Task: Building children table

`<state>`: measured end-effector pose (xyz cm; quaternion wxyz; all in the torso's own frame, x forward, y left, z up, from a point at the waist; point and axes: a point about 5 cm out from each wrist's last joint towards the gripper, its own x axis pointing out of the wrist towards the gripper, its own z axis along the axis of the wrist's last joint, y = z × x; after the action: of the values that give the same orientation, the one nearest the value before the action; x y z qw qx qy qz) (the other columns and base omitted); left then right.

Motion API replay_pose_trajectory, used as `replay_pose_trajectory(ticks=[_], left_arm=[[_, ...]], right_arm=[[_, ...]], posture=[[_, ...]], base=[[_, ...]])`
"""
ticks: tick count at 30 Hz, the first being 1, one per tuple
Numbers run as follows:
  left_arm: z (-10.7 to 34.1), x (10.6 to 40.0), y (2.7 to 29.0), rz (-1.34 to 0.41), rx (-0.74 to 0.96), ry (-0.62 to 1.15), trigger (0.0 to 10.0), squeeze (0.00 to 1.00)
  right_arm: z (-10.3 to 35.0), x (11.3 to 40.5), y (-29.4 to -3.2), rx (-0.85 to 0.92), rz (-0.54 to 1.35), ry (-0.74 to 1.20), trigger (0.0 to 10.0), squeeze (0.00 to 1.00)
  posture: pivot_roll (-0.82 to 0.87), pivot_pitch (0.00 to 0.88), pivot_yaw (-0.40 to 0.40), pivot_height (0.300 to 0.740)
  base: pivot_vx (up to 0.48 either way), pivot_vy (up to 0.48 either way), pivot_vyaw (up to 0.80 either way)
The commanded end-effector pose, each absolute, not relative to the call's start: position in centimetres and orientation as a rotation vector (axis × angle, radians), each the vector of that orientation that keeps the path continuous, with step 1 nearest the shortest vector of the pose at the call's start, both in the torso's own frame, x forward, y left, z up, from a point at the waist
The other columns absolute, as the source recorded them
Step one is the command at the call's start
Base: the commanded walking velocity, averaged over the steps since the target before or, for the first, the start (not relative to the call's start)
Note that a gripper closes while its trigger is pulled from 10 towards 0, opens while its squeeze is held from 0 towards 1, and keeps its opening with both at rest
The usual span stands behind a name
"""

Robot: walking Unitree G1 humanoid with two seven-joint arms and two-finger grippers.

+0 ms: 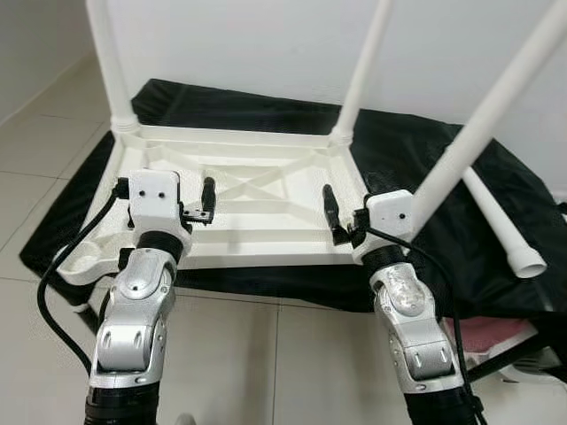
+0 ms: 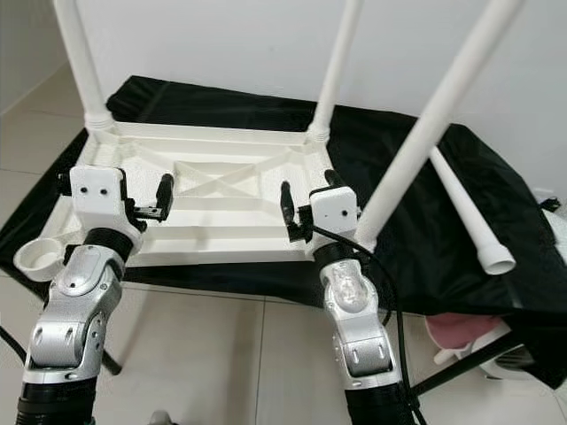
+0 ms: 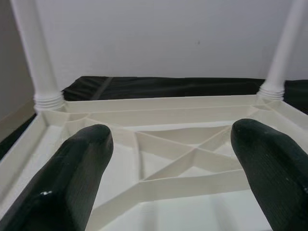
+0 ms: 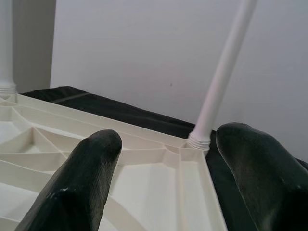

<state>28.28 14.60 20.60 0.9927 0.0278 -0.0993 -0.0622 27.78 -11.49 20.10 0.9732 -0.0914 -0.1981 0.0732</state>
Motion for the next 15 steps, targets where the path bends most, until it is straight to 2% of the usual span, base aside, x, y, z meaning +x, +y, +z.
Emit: replay_pose_trajectory(ticks=[1,5,11,13,15], left_arm=[[20.44,28.43,14.56,-0.083,0.049,-0.192,10.0,0.0],[20.45,28.44,14.59,-0.083,0.049,-0.191,10.0,0.0],[20.56,28.54,14.79,-0.078,0.053,-0.191,10.0,0.0],[20.54,28.56,14.82,-0.076,0.055,-0.189,10.0,0.0],[20.52,28.59,14.84,-0.075,0.056,-0.187,10.0,0.0]], right_arm=[[19.88,27.71,-11.92,-0.189,0.137,-0.384,10.0,0.0],[19.86,27.72,-11.83,-0.188,0.139,-0.383,10.0,0.0],[19.78,27.74,-11.66,-0.184,0.145,-0.38,10.0,0.0],[19.75,27.75,-11.61,-0.183,0.147,-0.379,10.0,0.0],[19.72,27.77,-11.54,-0.181,0.149,-0.378,10.0,0.0]], posture=[[0.07,0.063,-0.08,0.74],[0.07,0.063,-0.079,0.74],[0.08,0.063,-0.077,0.74],[0.08,0.062,-0.076,0.74],[0.08,0.061,-0.074,0.74]], base=[[0.0,-0.48,0.0],[0.0,-0.48,0.0],[0.0,-0.335,0.0],[0.0,-0.311,0.0],[0.0,0.0,0.0]])
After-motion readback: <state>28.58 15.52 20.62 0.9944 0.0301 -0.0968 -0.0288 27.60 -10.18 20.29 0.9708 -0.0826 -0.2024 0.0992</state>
